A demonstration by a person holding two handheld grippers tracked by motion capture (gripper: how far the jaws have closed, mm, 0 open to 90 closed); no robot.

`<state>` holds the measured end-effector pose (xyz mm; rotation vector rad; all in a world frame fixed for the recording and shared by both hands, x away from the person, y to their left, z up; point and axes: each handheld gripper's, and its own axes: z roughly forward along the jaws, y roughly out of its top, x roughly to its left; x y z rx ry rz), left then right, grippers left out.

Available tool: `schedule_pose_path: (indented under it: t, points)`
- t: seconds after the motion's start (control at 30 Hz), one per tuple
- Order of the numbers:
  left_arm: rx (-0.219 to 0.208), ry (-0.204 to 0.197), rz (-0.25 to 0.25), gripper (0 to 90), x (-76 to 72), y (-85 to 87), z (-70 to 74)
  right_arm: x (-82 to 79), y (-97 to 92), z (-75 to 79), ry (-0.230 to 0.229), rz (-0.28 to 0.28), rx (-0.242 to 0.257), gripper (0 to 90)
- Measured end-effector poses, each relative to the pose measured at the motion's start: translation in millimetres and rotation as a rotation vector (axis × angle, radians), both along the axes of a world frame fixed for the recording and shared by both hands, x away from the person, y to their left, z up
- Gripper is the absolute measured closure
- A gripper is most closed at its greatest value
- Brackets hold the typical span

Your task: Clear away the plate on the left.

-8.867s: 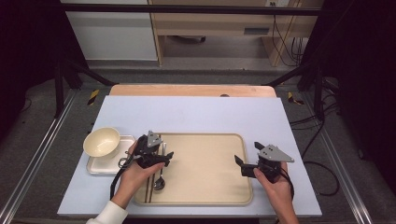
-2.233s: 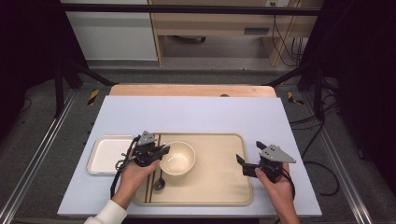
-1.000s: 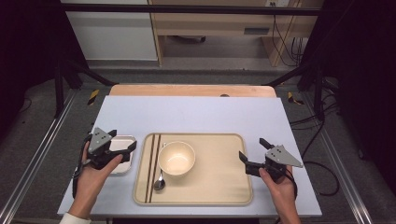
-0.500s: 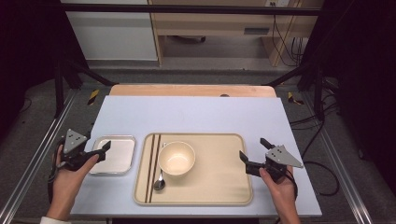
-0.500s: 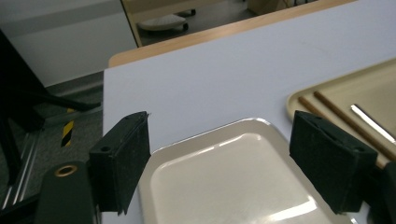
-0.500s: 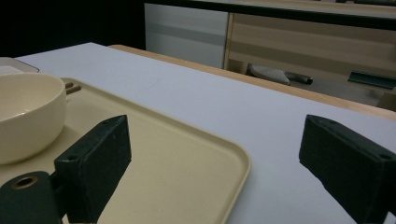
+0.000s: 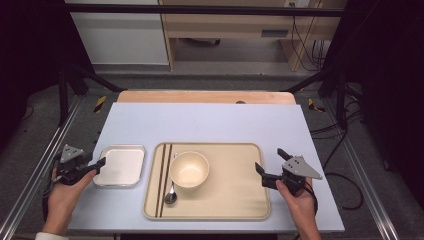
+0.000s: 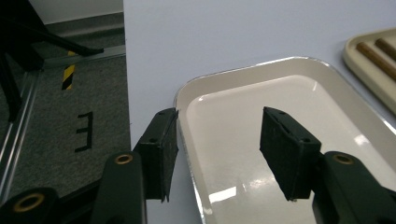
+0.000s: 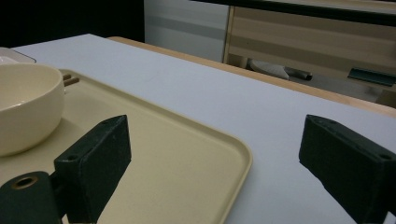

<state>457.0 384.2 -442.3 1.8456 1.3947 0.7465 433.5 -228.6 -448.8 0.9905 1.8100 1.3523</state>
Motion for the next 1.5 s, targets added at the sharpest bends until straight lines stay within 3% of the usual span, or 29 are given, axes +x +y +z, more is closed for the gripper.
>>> schedule_pose_path:
  t: [0.23, 0.47, 0.87, 1.07, 1.43, 1.5]
  points:
    - [-0.005, 0.049, 0.032, 56.9, 5.7, 7.5, -5.8, 0.4, 0.6, -0.6, 0.007, 0.001, -0.004, 9.4]
    - [-0.055, 0.112, 0.053, 63.2, 12.2, 13.9, -14.1, 0.8, 0.4, -0.9, 0.01, 0.0, -0.011, 9.4]
    - [-0.079, 0.163, 0.067, 69.2, 17.6, 16.2, -21.4, 1.2, 0.6, -1.4, 0.014, 0.003, -0.015, 9.4]
    - [-0.114, 0.19, 0.076, 73.9, 21.3, 16.8, -25.4, 1.4, 0.7, -1.5, 0.017, 0.001, -0.015, 9.5]
    - [-0.163, 0.198, 0.1, 84.0, 24.0, 16.8, -28.0, 1.5, 1.3, -1.8, 0.023, 0.001, -0.017, 9.5]
    - [-0.176, 0.182, 0.106, 84.7, 24.1, 16.1, -27.8, 1.6, 1.4, -1.8, 0.023, 0.001, -0.017, 9.5]
